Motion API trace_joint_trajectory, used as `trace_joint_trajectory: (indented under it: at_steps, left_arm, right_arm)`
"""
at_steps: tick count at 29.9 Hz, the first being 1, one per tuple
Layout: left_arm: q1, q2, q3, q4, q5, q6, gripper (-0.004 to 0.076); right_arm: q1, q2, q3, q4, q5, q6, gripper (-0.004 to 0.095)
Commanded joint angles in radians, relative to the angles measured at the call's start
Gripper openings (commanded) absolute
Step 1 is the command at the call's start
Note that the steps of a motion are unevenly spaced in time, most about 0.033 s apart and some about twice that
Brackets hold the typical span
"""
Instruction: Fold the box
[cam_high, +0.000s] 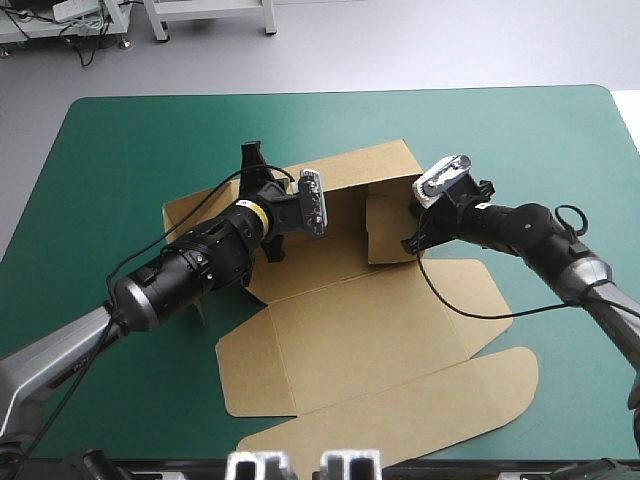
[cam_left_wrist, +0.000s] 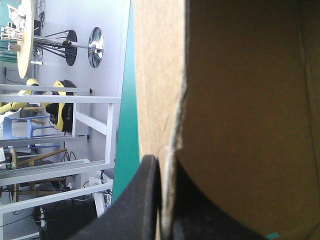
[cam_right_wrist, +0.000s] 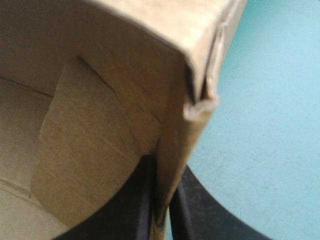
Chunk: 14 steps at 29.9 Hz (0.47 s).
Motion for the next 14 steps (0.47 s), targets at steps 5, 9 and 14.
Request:
trace_joint_trajectory:
  at_steps: [5, 9, 14]
  left_arm:
    - [-0.012, -0.031, -0.028, 0.003, -0.007, -0.01, -0.001]
    - [-0.012, -0.031, -0.028, 0.007, -0.009, -0.01, -0.001]
    - [-0.012, -0.031, -0.028, 0.007, -0.014, -0.01, -0.001]
  right_arm:
    - [-0.074, -0.104, -0.03, -0.027, 0.167, 0.065, 0.0456]
    - [-0.11, -0.178, -0.03, -0.029, 0.236, 0.094, 0.0539]
    - [-0.143, -0.264, -0.03, -0.029, 0.239, 0.186, 0.0411]
